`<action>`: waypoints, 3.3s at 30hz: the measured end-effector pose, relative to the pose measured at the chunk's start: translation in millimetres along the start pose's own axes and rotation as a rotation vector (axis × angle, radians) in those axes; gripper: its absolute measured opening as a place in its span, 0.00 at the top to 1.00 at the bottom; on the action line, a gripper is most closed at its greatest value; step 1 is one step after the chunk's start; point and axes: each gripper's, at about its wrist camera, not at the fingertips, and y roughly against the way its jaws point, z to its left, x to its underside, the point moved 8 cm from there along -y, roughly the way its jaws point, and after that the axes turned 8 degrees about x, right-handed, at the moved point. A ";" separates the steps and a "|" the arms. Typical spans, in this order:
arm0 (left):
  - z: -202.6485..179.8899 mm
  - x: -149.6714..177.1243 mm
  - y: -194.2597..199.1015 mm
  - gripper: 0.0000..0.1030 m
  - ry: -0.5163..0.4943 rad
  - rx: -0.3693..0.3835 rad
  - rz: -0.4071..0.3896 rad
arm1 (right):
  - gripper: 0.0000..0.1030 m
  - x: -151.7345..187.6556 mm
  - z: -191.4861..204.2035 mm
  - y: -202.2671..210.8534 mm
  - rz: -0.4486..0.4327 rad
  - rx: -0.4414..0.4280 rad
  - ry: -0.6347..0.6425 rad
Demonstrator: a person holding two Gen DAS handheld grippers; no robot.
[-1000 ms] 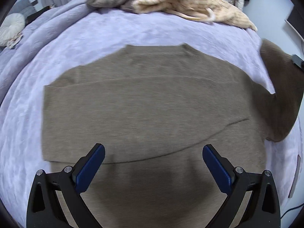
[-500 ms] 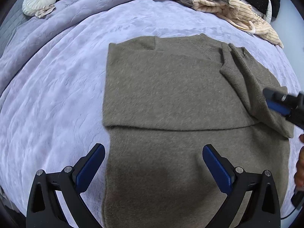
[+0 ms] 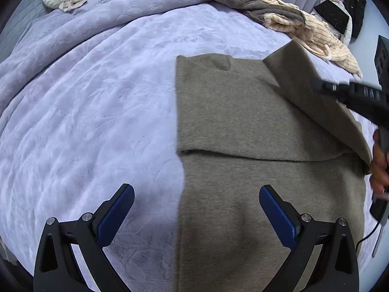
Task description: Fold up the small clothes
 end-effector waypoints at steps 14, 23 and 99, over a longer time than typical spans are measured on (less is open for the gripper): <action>-49.5 -36.9 -25.8 0.00 0.089 0.331 0.069 | 0.61 102.3 -30.7 21.5 0.171 0.064 -0.080; -86.0 -72.8 -79.1 0.00 0.149 0.394 0.133 | 0.56 145.6 -150.9 84.5 0.078 0.032 -0.604; 6.8 -53.6 -58.3 0.84 0.117 0.176 0.131 | 0.85 169.0 -244.9 85.2 0.109 0.102 -0.719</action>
